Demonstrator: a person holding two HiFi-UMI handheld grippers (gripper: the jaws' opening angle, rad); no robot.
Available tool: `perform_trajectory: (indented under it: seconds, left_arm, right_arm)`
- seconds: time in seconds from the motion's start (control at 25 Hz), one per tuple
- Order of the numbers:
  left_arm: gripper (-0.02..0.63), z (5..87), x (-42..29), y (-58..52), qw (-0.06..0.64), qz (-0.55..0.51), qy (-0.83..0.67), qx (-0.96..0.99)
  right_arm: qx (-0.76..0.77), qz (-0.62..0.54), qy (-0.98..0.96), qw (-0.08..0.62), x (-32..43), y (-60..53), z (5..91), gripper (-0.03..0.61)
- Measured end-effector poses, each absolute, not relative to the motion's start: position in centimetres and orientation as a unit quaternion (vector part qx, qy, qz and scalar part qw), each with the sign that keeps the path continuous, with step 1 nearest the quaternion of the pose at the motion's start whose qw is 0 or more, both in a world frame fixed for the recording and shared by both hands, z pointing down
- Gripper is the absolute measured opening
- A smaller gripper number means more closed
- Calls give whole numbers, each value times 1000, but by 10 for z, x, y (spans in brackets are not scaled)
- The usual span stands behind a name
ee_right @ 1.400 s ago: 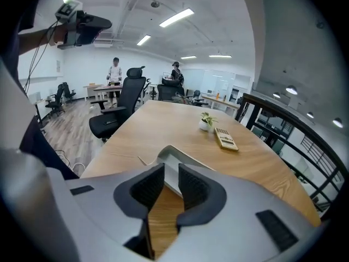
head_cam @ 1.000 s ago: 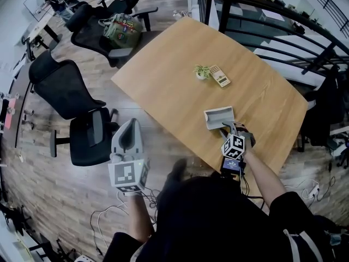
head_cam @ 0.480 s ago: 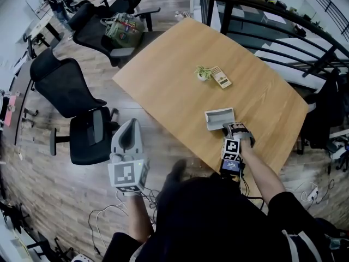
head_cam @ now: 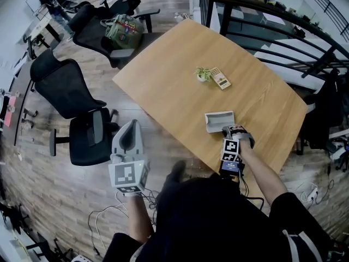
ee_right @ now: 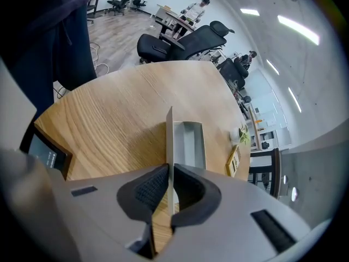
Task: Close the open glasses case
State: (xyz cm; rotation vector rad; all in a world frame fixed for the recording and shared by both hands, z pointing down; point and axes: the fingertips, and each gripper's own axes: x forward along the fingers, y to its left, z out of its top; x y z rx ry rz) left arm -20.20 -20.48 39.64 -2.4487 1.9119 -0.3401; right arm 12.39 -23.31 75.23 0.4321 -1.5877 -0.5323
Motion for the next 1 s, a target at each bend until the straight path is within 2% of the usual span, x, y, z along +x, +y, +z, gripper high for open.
perform_trajectory:
  seconds: [0.32,0.64,0.8,1.0]
  left_arm:
    - [0,405,-207,-206,-4,-115,614,-781]
    - [0,403,-200,-204,0,-109,606,-788]
    - [0,405,-204,-201,-2,-108,608,-786]
    - [0,403,-210,-199,-2,-108,615,-781]
  right_arm:
    - [123,-157,-719,666,123,-203,741,32]
    - [-56,103,-731,672,119,-137,740,19]
    - [-71,273,-735,617,105,-118,744,20]
    - [1,462,-745,481,100,-135,741,25]
